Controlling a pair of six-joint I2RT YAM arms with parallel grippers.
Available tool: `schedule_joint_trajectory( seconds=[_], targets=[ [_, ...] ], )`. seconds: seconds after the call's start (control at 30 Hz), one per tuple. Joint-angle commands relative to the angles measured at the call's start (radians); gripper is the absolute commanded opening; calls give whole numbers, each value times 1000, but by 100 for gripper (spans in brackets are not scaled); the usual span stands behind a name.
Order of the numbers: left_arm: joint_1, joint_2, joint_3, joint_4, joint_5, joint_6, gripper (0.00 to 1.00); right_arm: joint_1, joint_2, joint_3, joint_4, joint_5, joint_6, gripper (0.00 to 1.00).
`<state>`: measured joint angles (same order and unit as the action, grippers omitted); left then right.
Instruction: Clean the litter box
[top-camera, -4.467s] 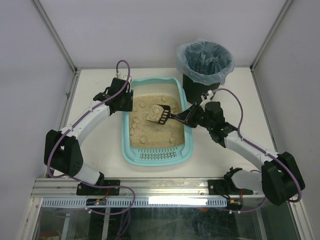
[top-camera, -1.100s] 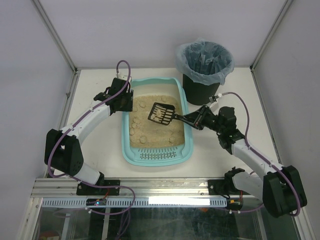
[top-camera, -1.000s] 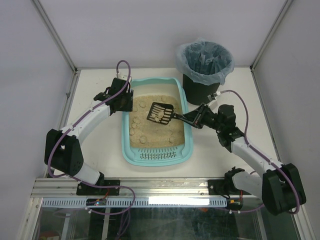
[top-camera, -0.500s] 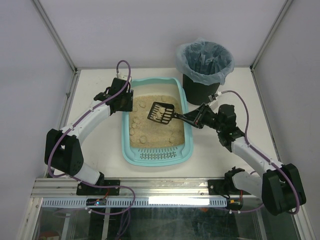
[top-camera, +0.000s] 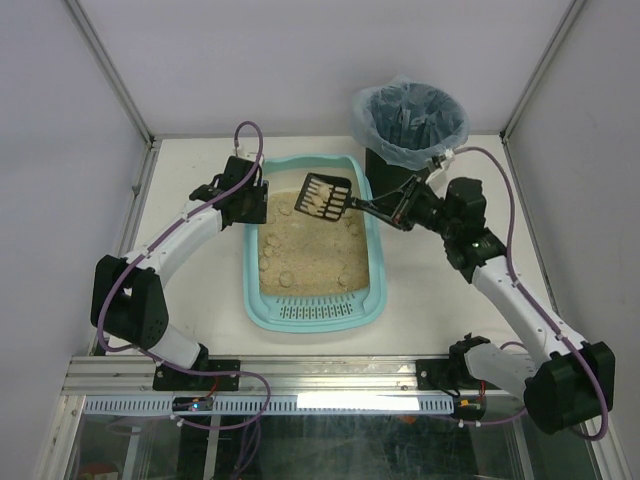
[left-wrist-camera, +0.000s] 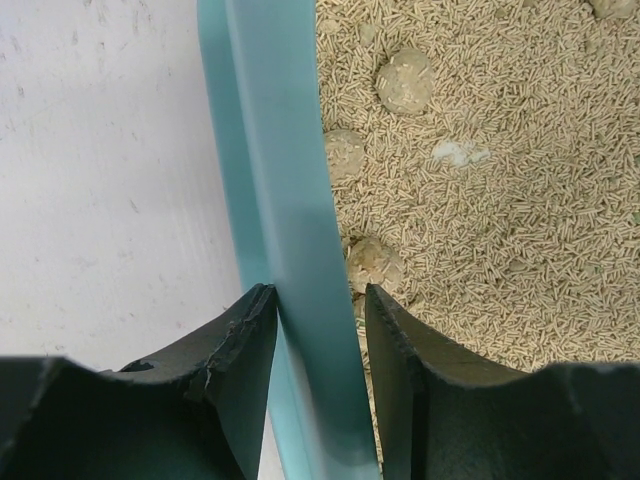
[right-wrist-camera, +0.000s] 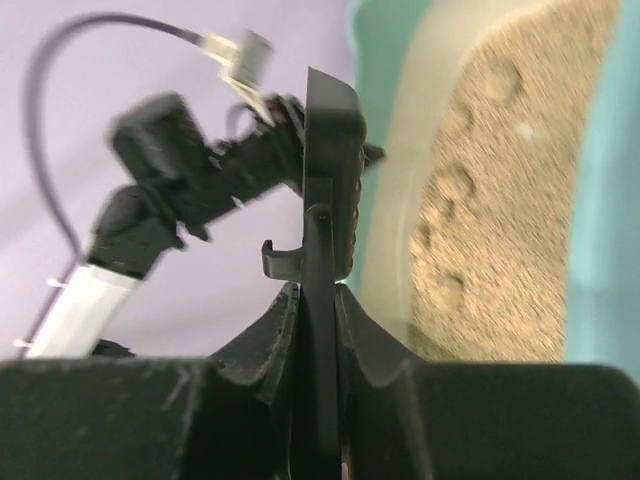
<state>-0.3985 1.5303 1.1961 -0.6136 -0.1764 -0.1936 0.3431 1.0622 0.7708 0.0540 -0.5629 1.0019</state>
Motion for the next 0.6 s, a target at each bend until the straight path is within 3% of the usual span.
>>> schedule_joint_trajectory(
  seconds=[0.0, 0.33, 0.57],
  targets=[
    [-14, 8, 10, 12, 45, 0, 41, -35, -15, 221, -90, 26, -75, 0],
    [-13, 13, 13, 12, 70, -3, 41, -236, 14, 448, -191, 139, -85, 0],
    [-13, -2, 10, 12, 72, -1, 41, -304, 45, 540, -248, 289, -269, 0]
  ],
)
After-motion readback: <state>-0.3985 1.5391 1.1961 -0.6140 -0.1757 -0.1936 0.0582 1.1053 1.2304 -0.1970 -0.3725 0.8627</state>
